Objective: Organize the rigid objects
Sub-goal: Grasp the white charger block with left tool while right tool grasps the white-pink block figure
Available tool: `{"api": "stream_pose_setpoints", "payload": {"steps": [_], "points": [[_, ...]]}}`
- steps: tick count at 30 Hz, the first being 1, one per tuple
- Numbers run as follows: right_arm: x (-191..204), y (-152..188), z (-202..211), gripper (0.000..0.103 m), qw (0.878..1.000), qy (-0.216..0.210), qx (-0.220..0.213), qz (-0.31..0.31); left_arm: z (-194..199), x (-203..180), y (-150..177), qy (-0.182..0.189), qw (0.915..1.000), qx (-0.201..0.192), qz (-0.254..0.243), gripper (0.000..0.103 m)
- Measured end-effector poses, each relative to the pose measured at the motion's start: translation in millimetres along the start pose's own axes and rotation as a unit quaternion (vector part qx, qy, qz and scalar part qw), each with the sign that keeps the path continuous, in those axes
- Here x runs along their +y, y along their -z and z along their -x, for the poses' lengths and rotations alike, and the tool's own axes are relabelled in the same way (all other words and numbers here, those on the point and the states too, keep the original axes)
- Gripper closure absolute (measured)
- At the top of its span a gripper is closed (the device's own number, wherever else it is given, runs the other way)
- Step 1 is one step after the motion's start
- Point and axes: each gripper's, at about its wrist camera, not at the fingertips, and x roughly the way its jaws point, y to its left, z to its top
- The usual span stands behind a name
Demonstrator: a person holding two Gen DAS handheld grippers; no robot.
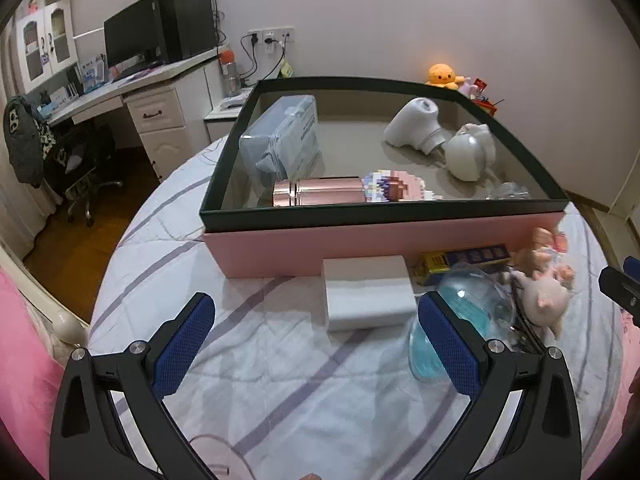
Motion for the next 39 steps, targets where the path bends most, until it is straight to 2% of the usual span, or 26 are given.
{"api": "stream_pose_setpoints", "payload": {"steps": [6, 11, 16, 17, 19, 21, 23, 26, 27, 29, 30, 31, 32, 34, 36, 39], "points": [[-8.7, -2.3, -26.4, 0.000, 1.000, 0.013, 0.027, 0.006, -12.4, -2.7, -2.9, 0.013, 0.9999, 0.010, -0.002, 0.000], [-5.3, 0.1, -43.2, 0.000, 0.999, 0.005, 0.048, 0.018, -21.3, -4.7, -3.9, 0.026, 0.9995, 0.018, 0.004, 0.000], [-2.7, 1.7, -48.8, 0.001, 0.999, -0.007, 0.045, 0.014, -25.8, -0.6, -3.4, 0.037, 0.9989, 0.022, 0.020, 0.000], [-3.2, 1.1, -49.4, 0.001, 0.999, -0.009, 0.044, 0.016, -25.9, -0.6, -3.2, 0.041, 0.9987, 0.023, 0.021, 0.002], [-6.1, 1.2, -51.4, 0.002, 0.999, -0.018, 0.045, 0.015, -25.7, -0.5, -3.2, 0.062, 0.9974, 0.026, 0.027, 0.021], [-6.3, 1.4, -53.0, 0.018, 0.998, -0.022, 0.048, 0.019, -23.8, -2.2, -2.5, 0.069, 0.9968, 0.026, 0.029, 0.026], [-3.9, 2.7, -53.9, 0.027, 0.998, -0.017, 0.051, 0.027, -23.7, -2.4, -1.0, 0.071, 0.9967, 0.025, 0.029, 0.025], [-1.9, 3.0, -56.9, 0.027, 0.998, -0.013, 0.051, 0.030, -27.3, -2.0, -2.8, 0.059, 0.9973, 0.028, 0.035, 0.013], [-0.5, 2.3, -58.6, 0.027, 0.998, -0.014, 0.050, 0.031, -28.9, -1.9, -3.8, 0.051, 0.9975, 0.028, 0.040, 0.005], [2.1, 0.3, -63.1, 0.027, 0.998, -0.010, 0.045, 0.035, -30.9, -1.0, -4.0, 0.058, 0.9968, 0.029, 0.047, 0.006], [1.6, -0.7, -64.7, 0.027, 0.998, -0.012, 0.044, 0.034, -31.5, -2.0, -4.4, 0.062, 0.9967, 0.027, 0.046, 0.011], [0.3, -0.9, -65.1, 0.028, 0.998, -0.015, 0.043, 0.032, -30.9, -1.9, -3.7, 0.067, 0.9964, 0.026, 0.045, 0.024], [0.2, -0.5, -65.0, 0.031, 0.998, -0.015, 0.043, 0.036, -30.1, -3.0, -2.4, 0.065, 0.9968, 0.027, 0.037, 0.026], [1.4, 1.1, -64.2, 0.042, 0.998, -0.007, 0.042, 0.046, -25.7, -5.5, 0.0, 0.071, 0.9969, 0.023, 0.025, 0.039], [-1.2, 1.6, -61.1, 0.043, 0.998, -0.013, 0.038, 0.042, -23.0, -8.6, 0.9, 0.081, 0.9963, 0.023, 0.020, 0.046], [-5.6, 2.9, -58.1, 0.043, 0.999, -0.017, 0.037, 0.036, -20.2, -7.4, 2.8, 0.084, 0.9959, 0.023, 0.024, 0.047]]}}
